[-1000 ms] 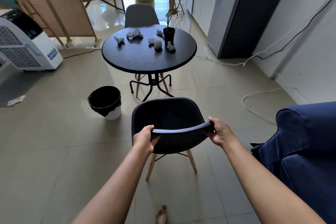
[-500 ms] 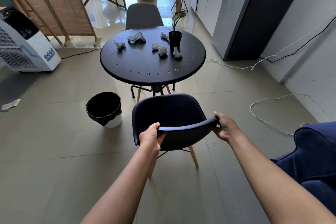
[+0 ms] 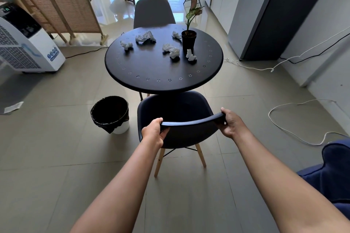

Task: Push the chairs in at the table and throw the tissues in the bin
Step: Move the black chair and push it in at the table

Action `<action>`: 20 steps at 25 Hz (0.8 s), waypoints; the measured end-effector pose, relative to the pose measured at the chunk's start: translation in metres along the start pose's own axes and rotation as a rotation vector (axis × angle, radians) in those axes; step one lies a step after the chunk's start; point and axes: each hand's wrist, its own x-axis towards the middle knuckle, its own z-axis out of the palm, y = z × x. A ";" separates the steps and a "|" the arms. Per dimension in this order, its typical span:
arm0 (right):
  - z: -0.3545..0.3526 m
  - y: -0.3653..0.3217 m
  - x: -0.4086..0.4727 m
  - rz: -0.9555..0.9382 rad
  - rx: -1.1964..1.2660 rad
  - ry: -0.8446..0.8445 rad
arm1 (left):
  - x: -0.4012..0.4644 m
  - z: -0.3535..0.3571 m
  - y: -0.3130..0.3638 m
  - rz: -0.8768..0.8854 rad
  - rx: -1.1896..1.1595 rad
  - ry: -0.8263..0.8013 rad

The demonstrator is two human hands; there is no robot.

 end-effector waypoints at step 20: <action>0.027 -0.010 0.029 0.021 -0.049 -0.034 | 0.042 0.010 0.024 -0.013 0.033 -0.030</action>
